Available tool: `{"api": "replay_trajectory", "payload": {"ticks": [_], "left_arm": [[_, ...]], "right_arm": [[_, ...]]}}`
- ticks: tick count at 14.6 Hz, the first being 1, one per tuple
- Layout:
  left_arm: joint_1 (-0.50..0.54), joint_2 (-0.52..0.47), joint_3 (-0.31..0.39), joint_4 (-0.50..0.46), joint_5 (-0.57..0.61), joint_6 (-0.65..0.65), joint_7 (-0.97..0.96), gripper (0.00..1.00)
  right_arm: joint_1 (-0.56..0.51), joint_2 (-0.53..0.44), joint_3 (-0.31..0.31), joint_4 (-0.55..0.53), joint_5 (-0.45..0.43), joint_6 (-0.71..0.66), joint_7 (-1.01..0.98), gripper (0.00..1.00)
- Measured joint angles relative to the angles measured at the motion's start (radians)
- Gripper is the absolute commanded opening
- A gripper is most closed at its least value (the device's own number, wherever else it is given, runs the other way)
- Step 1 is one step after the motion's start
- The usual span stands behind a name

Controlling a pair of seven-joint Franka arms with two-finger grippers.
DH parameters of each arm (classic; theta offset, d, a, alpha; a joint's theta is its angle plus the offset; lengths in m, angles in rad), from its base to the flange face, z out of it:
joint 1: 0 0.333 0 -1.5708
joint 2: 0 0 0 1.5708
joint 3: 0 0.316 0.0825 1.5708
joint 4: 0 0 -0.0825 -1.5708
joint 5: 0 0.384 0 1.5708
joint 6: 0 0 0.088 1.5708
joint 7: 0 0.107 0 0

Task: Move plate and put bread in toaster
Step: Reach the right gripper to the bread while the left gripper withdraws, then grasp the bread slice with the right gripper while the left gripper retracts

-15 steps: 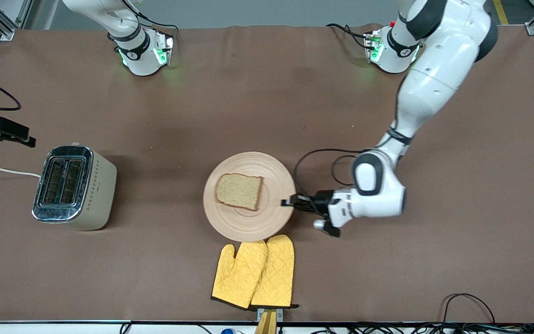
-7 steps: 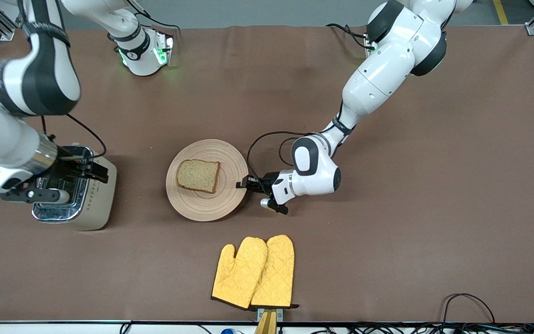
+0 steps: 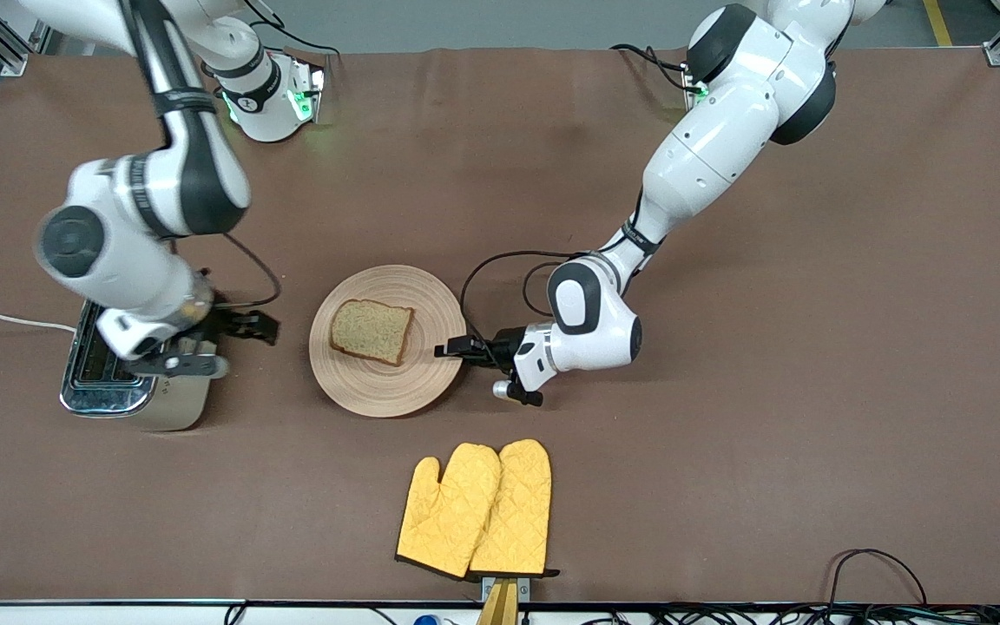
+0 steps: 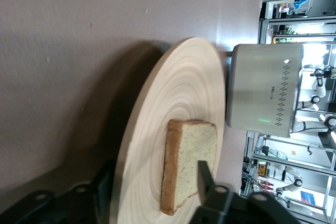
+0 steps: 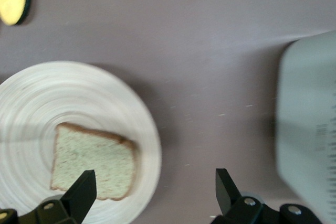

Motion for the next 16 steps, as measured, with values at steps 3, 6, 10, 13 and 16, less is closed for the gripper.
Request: {"api": "replay_trajectory", "payload": {"ticks": [3,6,10,13,16], "left_arm": [[0.084,-0.050,0.055,0.023,0.176,-0.142,-0.126,1.00],[0.264,-0.104,0.065,0.028,0.354,-0.360,-0.182,1.00],[0.448,-0.213,0.075,0.034,0.688,-0.562,-0.206,1.00],[0.503,-0.318,0.081,0.048,0.899,-0.671,-0.209,1.00],[0.539,-0.445,0.092,0.079,1.104,-0.764,-0.212,1.00]], "right_arm": [[0.078,0.013,0.001,-0.162,0.004,0.245,0.101,1.00],[0.134,0.034,0.001,-0.245,0.005,0.332,0.216,1.00],[0.163,0.064,0.001,-0.250,0.005,0.340,0.269,0.85],[0.163,0.075,-0.002,-0.251,0.005,0.347,0.269,0.68],[0.163,0.084,-0.003,-0.254,0.005,0.351,0.270,0.64]]}}
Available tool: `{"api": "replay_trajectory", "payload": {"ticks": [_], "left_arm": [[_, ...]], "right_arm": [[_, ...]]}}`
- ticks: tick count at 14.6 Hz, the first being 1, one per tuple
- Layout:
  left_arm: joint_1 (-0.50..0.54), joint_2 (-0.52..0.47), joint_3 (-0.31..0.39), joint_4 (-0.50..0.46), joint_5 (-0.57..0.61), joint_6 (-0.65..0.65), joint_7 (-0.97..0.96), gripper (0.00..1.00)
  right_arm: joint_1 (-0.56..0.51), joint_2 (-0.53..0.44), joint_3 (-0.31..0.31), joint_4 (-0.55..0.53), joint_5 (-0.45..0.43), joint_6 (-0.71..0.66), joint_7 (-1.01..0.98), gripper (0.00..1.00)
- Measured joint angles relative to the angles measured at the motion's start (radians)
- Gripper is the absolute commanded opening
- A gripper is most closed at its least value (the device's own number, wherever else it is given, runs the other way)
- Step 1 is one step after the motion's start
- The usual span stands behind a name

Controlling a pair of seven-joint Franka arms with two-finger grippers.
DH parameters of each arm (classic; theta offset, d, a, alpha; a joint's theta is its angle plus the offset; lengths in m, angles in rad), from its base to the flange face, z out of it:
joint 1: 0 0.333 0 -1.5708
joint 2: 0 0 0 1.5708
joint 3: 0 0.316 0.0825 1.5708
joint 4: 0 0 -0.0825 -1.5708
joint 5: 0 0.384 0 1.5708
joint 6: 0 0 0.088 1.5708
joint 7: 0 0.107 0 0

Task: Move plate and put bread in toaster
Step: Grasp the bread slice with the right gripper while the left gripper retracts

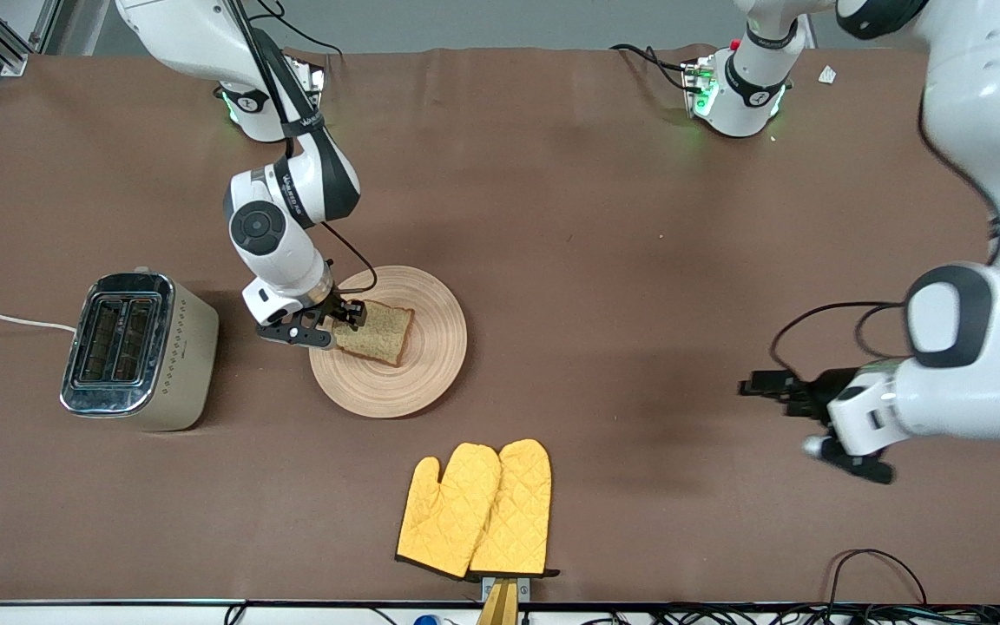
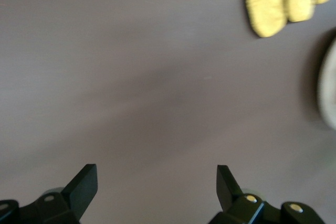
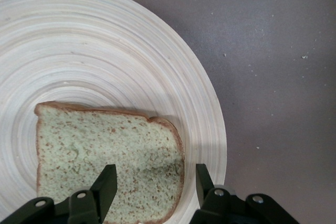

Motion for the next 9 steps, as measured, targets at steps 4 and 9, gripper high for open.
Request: {"api": "replay_trajectory", "payload": {"ticks": [4,9], "left_arm": [[-0.010,-0.192,0.017,0.010,0.144,-0.131,-0.008,1.00],[-0.018,-0.349,0.018,0.001,0.160,-0.213,-0.045,1.00]], "right_arm": [[0.000,0.006,-0.002,-0.034,0.000,0.036,0.000,0.62],[0.000,0.009,-0.006,-0.049,0.000,0.048,0.000,0.53]]}}
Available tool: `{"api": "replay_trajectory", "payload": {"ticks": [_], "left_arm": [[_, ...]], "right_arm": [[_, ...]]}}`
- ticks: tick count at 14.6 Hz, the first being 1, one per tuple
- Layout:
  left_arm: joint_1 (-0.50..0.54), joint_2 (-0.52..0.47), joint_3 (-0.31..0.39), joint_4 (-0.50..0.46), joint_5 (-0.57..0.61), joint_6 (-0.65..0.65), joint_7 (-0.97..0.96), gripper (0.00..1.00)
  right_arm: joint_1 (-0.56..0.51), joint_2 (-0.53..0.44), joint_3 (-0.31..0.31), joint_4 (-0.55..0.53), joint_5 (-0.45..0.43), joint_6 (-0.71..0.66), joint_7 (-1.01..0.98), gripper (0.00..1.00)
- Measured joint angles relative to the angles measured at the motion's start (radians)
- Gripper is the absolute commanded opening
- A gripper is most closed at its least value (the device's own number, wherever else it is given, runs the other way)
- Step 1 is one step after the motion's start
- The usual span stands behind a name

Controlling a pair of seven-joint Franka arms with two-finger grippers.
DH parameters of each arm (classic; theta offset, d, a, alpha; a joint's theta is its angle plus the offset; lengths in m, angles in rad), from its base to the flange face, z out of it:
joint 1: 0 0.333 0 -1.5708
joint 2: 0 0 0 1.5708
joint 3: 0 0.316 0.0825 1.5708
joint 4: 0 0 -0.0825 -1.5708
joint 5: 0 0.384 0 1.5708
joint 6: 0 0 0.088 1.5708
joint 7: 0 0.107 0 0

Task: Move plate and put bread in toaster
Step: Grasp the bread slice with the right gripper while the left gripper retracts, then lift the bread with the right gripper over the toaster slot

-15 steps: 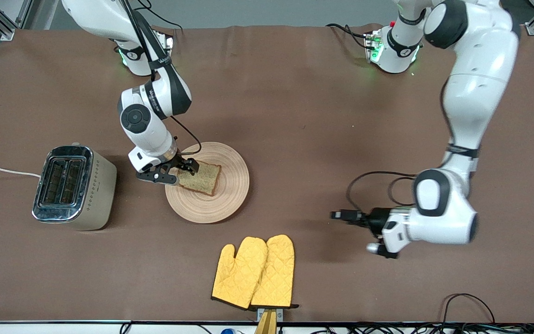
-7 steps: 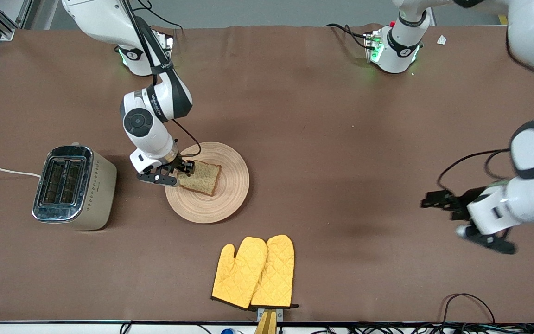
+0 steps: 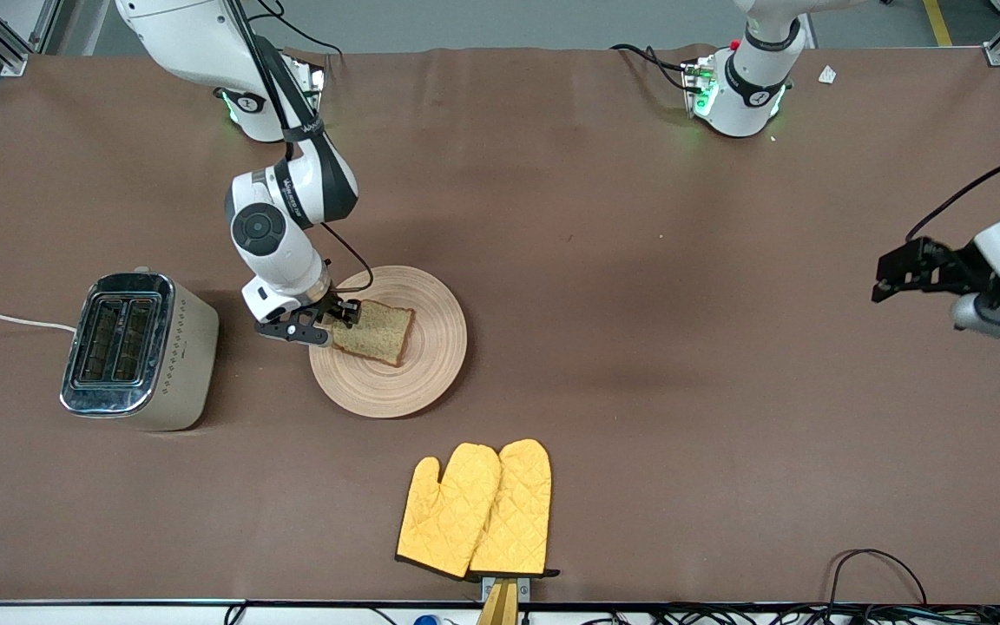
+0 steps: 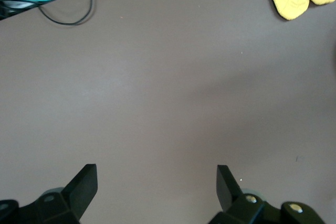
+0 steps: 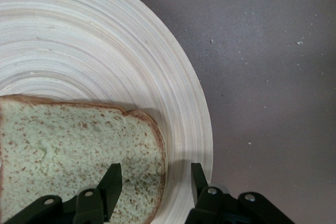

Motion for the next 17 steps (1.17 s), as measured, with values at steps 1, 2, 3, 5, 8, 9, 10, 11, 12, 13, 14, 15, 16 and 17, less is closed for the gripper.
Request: {"api": "replay_trajectory", "payload": {"ticks": [1,2,3,5,8,9,10,11,12,13,14,15,16,17], "left_arm": [[0.002,-0.018,0.001,-0.003,0.001,-0.001,-0.025,1.00],[0.006,-0.037,0.001,-0.009,0.001,-0.005,-0.043,1.00],[0.011,-0.056,0.001,-0.020,0.001,-0.014,-0.053,1.00],[0.016,-0.086,0.003,-0.044,0.001,-0.022,-0.072,1.00],[0.008,-0.141,0.003,-0.127,0.001,-0.002,-0.132,1.00],[-0.002,-0.172,0.003,-0.175,0.001,0.025,-0.147,1.00],[-0.016,-0.206,0.005,-0.227,0.001,0.050,-0.170,1.00],[-0.035,-0.242,0.010,-0.280,0.001,0.070,-0.196,1.00],[-0.060,-0.278,0.024,-0.332,0.001,0.087,-0.221,1.00],[-0.095,-0.310,0.049,-0.377,0.001,0.100,-0.241,1.00],[-0.126,-0.338,0.078,-0.414,0.000,0.110,-0.252,1.00],[-0.147,-0.358,0.104,-0.443,-0.005,0.120,-0.256,1.00],[-0.156,-0.374,0.124,-0.468,-0.015,0.132,-0.256,1.00],[-0.156,-0.385,0.137,-0.488,-0.024,0.145,-0.256,1.00]], "right_arm": [[0.000,0.003,0.000,-0.002,0.000,0.003,0.000,0.48],[0.000,0.007,0.001,-0.003,0.000,0.006,0.000,0.44],[0.000,0.011,0.002,-0.003,0.000,0.012,0.000,0.39],[0.001,0.016,0.005,-0.003,0.000,0.022,0.000,0.33],[0.005,0.021,0.007,-0.004,0.000,0.035,0.000,0.12],[0.007,0.023,0.007,-0.004,0.000,0.038,0.000,0.04],[0.008,0.023,0.007,-0.003,0.000,0.039,0.000,0.00],[0.010,0.023,0.006,-0.002,0.000,0.039,0.001,0.00],[0.010,0.023,0.006,0.001,0.000,0.038,0.002,0.00],[0.011,0.023,0.006,0.009,0.000,0.027,0.003,0.00],[0.012,0.023,0.006,0.028,0.000,-0.015,0.003,0.00],[0.013,0.023,0.005,0.063,0.000,-0.078,0.003,0.00],[0.012,0.023,0.001,0.117,0.000,-0.165,0.003,0.00],[0.012,0.022,-0.007,0.185,-0.004,-0.267,0.003,0.00]]}}
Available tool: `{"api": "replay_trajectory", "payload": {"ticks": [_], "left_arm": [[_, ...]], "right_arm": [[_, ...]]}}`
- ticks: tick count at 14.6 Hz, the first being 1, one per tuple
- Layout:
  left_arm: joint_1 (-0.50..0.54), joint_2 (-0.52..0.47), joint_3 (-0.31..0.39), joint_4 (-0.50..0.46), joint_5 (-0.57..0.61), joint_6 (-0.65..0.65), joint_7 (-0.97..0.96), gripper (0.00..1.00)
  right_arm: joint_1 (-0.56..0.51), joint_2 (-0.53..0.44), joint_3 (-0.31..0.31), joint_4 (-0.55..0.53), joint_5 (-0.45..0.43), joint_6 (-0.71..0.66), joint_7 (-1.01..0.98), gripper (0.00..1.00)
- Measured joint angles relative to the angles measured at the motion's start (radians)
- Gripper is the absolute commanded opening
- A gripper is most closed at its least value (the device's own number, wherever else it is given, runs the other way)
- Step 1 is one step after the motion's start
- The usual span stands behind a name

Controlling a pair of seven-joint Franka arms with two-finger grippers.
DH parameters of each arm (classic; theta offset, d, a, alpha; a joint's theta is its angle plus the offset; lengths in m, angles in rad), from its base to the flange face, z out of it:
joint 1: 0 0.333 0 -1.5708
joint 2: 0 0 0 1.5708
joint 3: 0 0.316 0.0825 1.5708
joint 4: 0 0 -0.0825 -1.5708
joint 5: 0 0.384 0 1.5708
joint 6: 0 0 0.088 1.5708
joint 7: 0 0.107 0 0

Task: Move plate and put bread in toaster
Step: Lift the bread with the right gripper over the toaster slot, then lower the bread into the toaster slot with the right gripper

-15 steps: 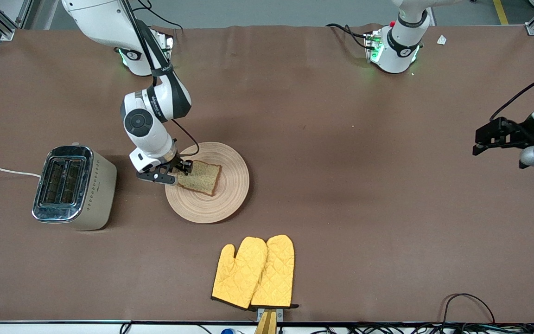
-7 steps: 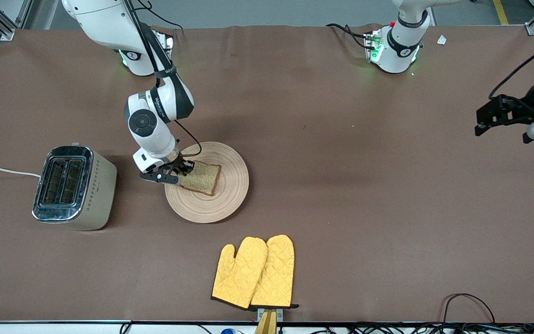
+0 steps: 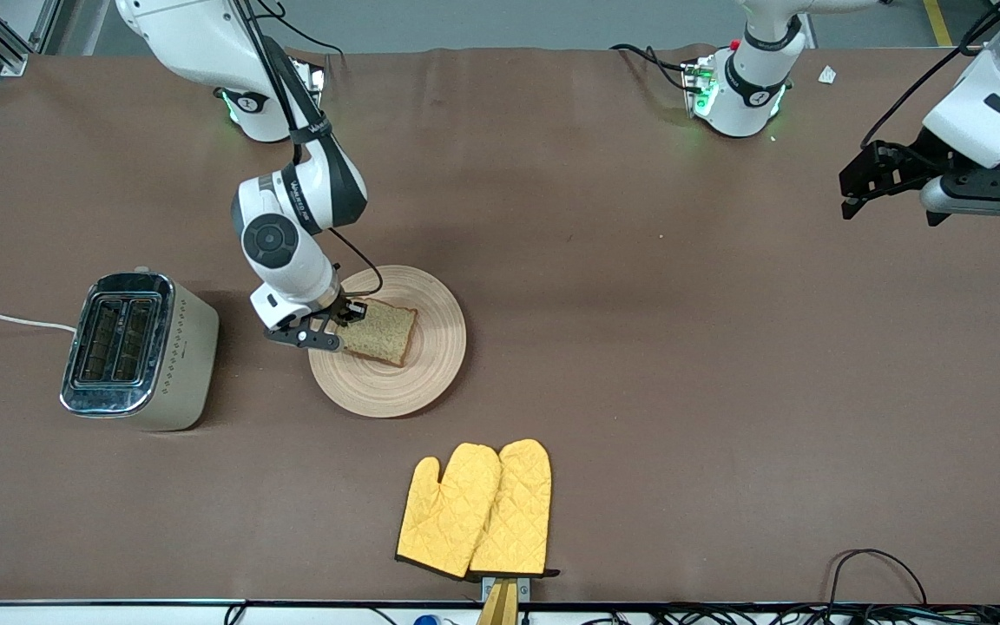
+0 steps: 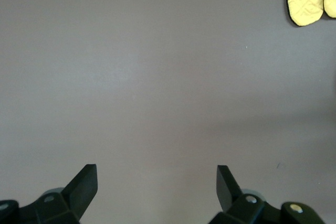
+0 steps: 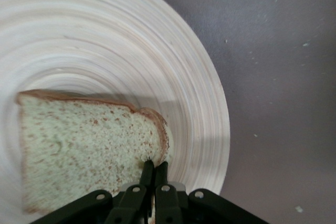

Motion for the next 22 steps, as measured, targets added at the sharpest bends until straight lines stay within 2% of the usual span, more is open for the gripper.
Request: {"api": "replay_trajectory", "payload": {"ticks": [2,5,7,9,15,18,22], "left_arm": [[0.002,-0.009,0.013,-0.020,-0.007,0.013,0.001,1.00],[0.003,-0.008,0.014,-0.022,-0.008,0.022,0.001,1.00],[0.003,-0.008,0.014,-0.020,-0.009,0.023,-0.001,1.00],[0.004,-0.008,0.014,-0.017,-0.009,0.025,-0.002,1.00],[0.009,-0.006,0.014,-0.009,-0.009,0.026,-0.002,1.00],[0.010,-0.004,0.015,-0.008,-0.009,0.026,-0.002,1.00],[0.012,-0.002,0.015,-0.008,-0.009,0.026,-0.002,1.00]], "right_arm": [[-0.002,-0.003,-0.030,0.160,-0.043,-0.217,-0.001,0.00],[-0.009,-0.014,-0.057,0.351,-0.194,-0.457,-0.003,0.00],[-0.010,-0.016,-0.059,0.435,-0.328,-0.581,-0.024,0.00],[-0.011,-0.018,-0.061,0.480,-0.452,-0.647,-0.036,0.01],[-0.038,-0.032,-0.142,0.492,-0.712,-0.671,-0.100,0.00],[-0.086,-0.032,-0.146,0.459,-0.758,-0.656,-0.147,0.00],[-0.130,-0.041,-0.148,0.364,-0.822,-0.574,-0.160,0.00]]}}
